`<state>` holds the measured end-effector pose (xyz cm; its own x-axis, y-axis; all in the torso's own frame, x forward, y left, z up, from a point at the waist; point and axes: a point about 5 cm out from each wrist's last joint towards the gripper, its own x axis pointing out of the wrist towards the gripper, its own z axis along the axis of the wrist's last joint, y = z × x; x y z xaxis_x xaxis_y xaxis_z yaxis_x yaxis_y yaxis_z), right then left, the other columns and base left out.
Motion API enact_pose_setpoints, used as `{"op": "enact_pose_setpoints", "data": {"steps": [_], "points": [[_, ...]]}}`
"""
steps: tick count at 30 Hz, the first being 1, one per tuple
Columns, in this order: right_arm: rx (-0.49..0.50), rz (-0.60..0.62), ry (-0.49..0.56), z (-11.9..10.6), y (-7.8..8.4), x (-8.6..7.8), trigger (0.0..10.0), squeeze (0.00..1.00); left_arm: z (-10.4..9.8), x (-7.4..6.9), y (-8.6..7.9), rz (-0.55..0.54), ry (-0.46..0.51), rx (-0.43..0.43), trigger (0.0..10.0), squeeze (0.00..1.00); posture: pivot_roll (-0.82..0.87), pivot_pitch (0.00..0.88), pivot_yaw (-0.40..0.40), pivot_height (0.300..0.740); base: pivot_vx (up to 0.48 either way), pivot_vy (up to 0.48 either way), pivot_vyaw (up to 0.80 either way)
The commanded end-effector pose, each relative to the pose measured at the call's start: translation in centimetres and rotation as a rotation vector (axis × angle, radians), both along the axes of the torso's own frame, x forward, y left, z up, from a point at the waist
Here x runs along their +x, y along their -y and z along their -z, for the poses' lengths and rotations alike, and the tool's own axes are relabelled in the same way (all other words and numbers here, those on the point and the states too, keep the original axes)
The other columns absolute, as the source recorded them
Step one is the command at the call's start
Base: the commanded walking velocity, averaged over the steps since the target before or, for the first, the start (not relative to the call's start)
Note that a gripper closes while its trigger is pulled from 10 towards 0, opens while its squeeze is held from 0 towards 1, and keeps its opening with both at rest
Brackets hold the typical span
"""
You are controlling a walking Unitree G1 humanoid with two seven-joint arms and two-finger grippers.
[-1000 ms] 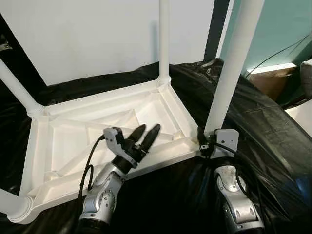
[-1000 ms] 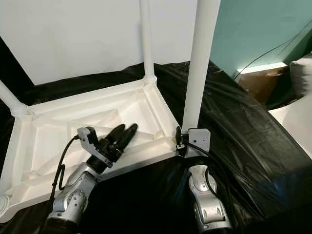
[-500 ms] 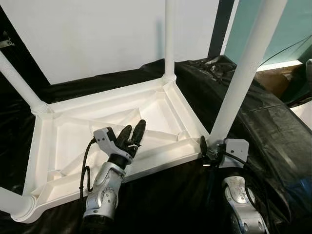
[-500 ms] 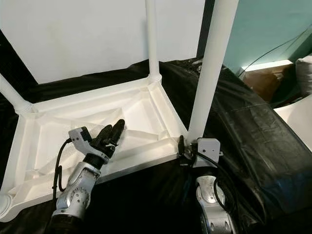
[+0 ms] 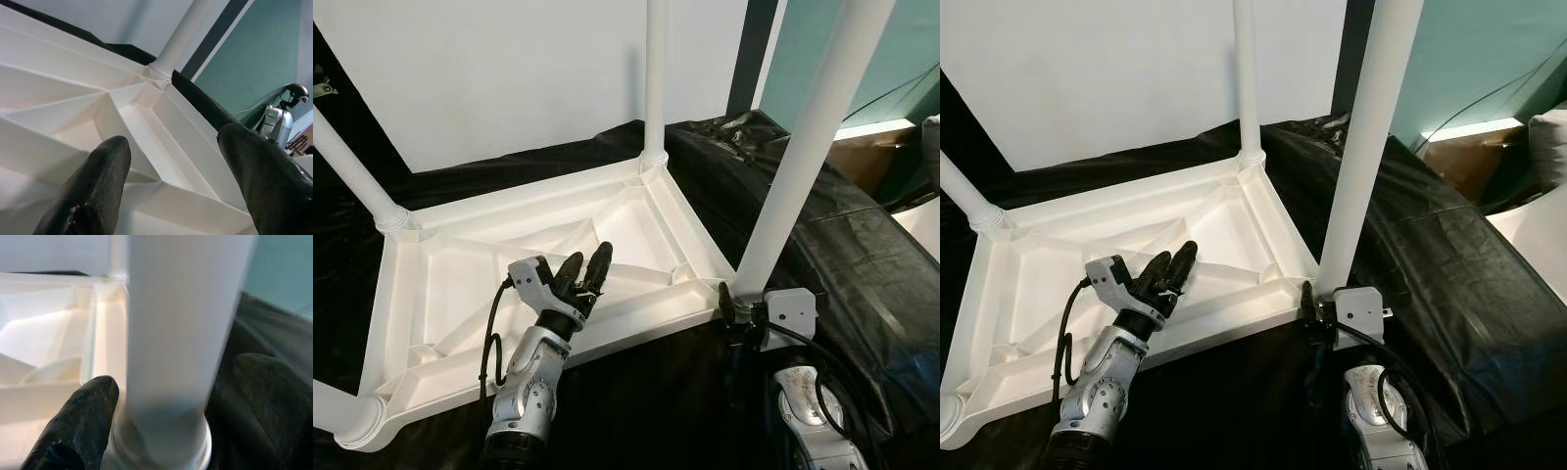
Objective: Building children table
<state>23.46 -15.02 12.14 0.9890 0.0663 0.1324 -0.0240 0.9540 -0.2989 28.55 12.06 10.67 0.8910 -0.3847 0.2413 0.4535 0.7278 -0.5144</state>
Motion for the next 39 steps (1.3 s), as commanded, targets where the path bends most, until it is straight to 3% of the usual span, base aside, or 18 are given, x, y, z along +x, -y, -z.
{"op": "enact_pose_setpoints", "data": {"steps": [1,11,15,16,19,20,22,24,29,35,38,39], "points": [[-0.027,-0.051,0.006,-0.3,-0.5,0.5,10.0,0.00,0.6,-0.3,0.3,0.020,-0.007,0.018,10.0,0.00,-0.11,0.026,0.047,0.740,0.000,0.000,0.00],[-0.045,-0.077,0.029,-2.0,-0.1,2.3,10.0,0.00,0.3,-0.8,0.5,0.076,0.013,0.008,10.0,0.00,-0.09,0.027,0.044,0.740,0.000,0.000,0.00],[-0.034,-0.108,0.016,-2.4,-0.8,3.1,10.0,0.00,-0.2,-3.4,0.5,0.364,0.051,-0.048,10.0,0.00,-0.07,0.027,0.038,0.740,0.000,0.000,0.00],[-0.034,-0.108,0.016,-2.4,-0.8,3.1,10.0,0.00,-0.2,-3.4,0.5,0.364,0.051,-0.048,10.0,0.00,-0.07,0.027,0.038,0.740,0.000,0.000,0.00],[-0.023,-0.122,0.008,-2.4,-1.1,3.4,10.0,0.00,-0.5,-5.2,0.6,0.578,0.089,-0.004,10.0,0.00,-0.06,0.028,0.036,0.740,0.000,0.000,0.00],[-0.023,-0.122,0.008,-2.4,-1.1,3.4,10.0,0.00,-0.5,-5.2,0.6,0.578,0.089,-0.004,10.0,0.00,-0.06,0.028,0.036,0.740,0.000,0.000,0.00],[-0.017,-0.127,0.004,-2.4,-1.2,3.5,10.0,0.00,-0.5,-6.3,0.5,0.710,0.094,0.039,10.0,0.00,-0.06,0.027,0.038,0.740,0.000,0.000,0.00],[-0.016,-0.129,0.004,-2.4,-1.2,3.6,10.0,0.00,-0.3,-6.6,0.3,0.776,0.093,0.098,10.0,0.00,-0.07,0.027,0.041,0.740,0.000,0.000,0.00],[-0.018,-0.127,0.004,-2.6,-1.2,3.7,10.0,0.00,-0.2,-6.4,-0.2,0.782,0.090,0.160,10.0,0.00,-0.08,0.026,0.044,0.740,0.000,0.000,0.00],[-0.016,-0.114,-0.008,-2.5,-1.1,3.7,10.0,0.00,-1.0,-5.9,-1.6,0.771,0.090,0.156,10.0,0.00,-0.08,0.024,0.045,0.740,0.000,0.000,0.00],[-0.016,-0.081,-0.018,-2.2,-0.8,3.8,10.0,0.00,-1.7,-5.6,-2.2,0.740,0.103,0.132,10.0,0.00,-0.08,0.024,0.045,0.740,0.000,0.000,0.00],[-0.022,-0.043,-0.022,-2.0,-0.5,4.0,10.0,0.00,-2.1,-5.1,-2.6,0.668,0.122,0.118,10.0,0.00,-0.07,0.022,0.045,0.740,0.000,0.000,0.00]]}}
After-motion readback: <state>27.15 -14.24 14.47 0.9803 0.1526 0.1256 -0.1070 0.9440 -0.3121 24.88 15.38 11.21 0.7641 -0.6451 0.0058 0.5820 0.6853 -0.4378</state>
